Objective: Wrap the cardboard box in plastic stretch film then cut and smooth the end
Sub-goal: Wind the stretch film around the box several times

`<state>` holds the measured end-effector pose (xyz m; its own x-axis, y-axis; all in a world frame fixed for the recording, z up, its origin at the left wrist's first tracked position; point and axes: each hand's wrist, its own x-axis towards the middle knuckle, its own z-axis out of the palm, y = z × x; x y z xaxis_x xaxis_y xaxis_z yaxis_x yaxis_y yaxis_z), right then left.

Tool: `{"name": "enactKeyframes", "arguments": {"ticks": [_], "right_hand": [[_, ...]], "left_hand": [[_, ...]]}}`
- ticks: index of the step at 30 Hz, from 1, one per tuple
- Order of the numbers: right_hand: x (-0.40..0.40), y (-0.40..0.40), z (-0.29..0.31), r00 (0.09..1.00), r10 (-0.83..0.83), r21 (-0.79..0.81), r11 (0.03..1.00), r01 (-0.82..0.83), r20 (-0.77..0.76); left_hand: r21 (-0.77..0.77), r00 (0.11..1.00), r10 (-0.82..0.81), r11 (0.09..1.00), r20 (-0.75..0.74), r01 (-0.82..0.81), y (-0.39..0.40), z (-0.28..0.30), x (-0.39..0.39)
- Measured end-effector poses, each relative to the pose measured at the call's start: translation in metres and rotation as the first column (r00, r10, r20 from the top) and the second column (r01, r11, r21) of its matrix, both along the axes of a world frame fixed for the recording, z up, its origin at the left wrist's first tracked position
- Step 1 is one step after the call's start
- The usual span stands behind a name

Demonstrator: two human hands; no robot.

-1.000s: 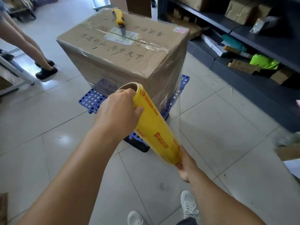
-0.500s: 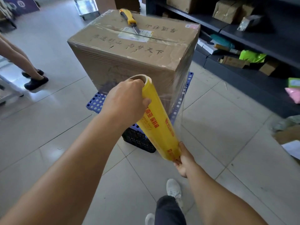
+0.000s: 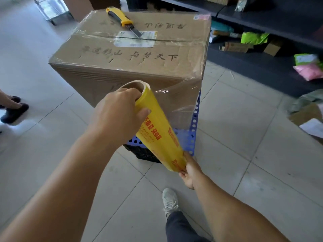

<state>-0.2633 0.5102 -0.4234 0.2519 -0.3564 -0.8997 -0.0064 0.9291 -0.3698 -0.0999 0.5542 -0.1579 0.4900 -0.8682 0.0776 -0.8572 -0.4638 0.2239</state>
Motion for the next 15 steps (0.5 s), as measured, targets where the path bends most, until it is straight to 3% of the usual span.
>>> {"name": "enactKeyframes", "arguments": {"ticks": [15], "right_hand": [[0.044,0.025,-0.009,0.976,-0.214,0.056,0.975,0.216,-0.049]], "left_hand": [[-0.04,0.961,-0.247,0.969,-0.124,0.244,0.005,0.002,0.044]]}}
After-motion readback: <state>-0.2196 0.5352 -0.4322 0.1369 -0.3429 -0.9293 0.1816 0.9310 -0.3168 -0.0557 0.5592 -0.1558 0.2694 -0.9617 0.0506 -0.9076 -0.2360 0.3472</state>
